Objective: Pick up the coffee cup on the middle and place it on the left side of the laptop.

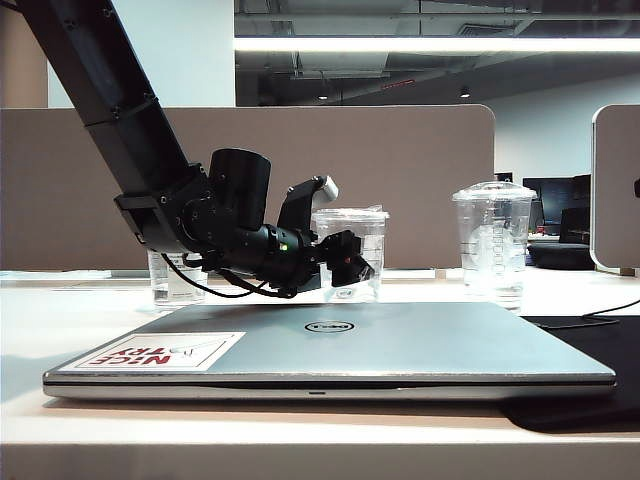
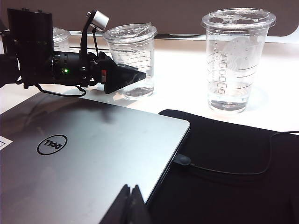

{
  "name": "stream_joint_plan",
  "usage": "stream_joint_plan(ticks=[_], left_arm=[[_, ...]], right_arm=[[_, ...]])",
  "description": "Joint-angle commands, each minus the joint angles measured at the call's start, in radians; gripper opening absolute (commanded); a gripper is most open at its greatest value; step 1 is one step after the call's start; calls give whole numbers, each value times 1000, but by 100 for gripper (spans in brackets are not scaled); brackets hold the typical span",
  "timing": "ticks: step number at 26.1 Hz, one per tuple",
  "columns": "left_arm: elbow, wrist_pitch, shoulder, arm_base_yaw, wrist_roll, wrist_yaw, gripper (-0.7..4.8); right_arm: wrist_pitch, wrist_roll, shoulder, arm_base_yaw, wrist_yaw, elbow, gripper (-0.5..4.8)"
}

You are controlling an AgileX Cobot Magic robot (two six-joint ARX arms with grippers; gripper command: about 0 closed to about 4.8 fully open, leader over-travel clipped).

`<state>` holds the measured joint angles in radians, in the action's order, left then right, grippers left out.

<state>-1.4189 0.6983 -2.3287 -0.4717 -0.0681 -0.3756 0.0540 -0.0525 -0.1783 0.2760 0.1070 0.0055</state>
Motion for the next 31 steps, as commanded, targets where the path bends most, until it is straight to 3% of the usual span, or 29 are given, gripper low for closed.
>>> stream_joint_plan(ticks=[1,5,13,22,31], left_arm=[[-1,6,5,0,2,-7,298],[2,6,26,0,8,-82,309],[21,6,134,1,52,-98,320],[364,84,429,65,63,-119,319],[730,138,758,231,80,-68,319]], right_arm=[[18,1,2,0,0,-4,-5],[18,1,2,0,0,-4,-5],[18,1,2,0,0,-4,-5],[18,1,2,0,0,-4,-5],[18,1,-1,51,0,-4,-5]])
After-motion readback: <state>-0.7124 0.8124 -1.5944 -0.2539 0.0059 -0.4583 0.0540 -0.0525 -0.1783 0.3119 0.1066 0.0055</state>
